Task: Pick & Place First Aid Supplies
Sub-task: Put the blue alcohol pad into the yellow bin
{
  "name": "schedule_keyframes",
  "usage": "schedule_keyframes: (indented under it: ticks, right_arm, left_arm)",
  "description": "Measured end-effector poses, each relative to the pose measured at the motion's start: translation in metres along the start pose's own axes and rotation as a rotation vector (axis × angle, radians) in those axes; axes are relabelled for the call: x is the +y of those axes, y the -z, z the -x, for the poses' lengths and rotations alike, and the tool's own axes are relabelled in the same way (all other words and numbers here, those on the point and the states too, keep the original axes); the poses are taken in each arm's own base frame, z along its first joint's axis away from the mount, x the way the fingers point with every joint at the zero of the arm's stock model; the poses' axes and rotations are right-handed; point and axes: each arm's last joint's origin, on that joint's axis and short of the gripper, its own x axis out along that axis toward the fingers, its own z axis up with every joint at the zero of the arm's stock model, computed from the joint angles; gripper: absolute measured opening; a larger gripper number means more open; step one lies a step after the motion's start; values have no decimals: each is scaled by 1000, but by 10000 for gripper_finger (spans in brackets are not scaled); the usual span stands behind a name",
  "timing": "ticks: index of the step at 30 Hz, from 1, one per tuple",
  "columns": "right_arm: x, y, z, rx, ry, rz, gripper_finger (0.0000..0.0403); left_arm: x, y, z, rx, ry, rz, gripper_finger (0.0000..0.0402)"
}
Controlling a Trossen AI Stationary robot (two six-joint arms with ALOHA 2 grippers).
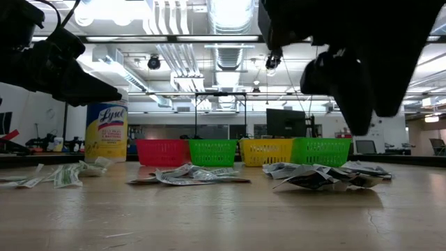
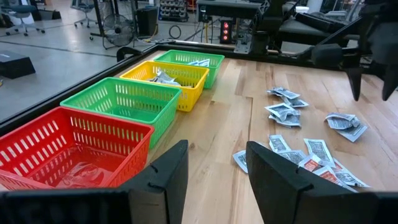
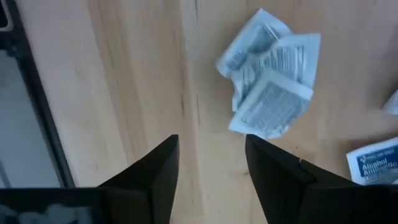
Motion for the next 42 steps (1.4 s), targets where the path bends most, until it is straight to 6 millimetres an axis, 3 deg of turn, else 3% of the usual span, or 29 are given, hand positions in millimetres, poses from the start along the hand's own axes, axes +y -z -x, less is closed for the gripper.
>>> schedule_keyframes:
  ticks: [22,29,42]
  right_arm:
    - [2,-5,0,-69,-4,-142,199]
    - [-1,-6,-18,-28,44,-185,199]
    - [-2,-3,-25,-10,90,-276,199]
  left_arm:
    - [0,0,0,0,0,-7,158]
    - [0,0,0,1,0,-8,158]
    - [0,0,0,0,0,-8,158]
